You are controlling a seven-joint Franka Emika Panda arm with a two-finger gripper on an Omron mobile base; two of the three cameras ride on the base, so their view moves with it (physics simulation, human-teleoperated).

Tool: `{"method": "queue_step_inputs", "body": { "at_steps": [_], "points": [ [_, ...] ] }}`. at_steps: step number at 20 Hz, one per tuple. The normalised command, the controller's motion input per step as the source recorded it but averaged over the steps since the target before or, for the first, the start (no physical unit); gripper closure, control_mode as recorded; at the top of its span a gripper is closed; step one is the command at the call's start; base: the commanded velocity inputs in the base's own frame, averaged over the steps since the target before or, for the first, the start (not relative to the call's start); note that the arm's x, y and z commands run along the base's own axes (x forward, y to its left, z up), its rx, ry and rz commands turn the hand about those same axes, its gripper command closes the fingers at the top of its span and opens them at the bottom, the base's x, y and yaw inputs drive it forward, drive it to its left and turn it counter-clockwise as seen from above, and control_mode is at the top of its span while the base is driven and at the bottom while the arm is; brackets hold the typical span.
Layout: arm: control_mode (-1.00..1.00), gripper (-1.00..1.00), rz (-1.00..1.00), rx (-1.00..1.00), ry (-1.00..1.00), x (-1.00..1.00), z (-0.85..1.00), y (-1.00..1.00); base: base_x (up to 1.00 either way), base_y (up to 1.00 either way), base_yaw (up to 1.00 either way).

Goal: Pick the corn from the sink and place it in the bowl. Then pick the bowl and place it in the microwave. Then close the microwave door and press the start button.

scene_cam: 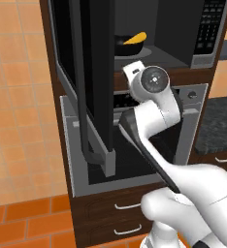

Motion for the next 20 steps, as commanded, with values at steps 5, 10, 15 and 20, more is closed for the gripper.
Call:
{"method": "queue_step_inputs", "body": {
  "at_steps": [5,10,15,20],
  "points": [
    [-1.0,-1.0,0.0,-0.03,0.0,-1.0,-0.81,0.49,0.0,0.0,0.0],
    [-1.0,-1.0,0.0,-0.04,-0.04,-1.0,-0.66,0.58,0.0,0.0,0.0],
    [-1.0,-1.0,0.0,-0.07,-0.08,-1.0,-0.63,0.65,0.0,0.0,0.0],
    [-1.0,-1.0,0.0,-0.03,-0.18,-0.63,-0.28,0.82,0.0,0.0,0.0]
  ]
}}
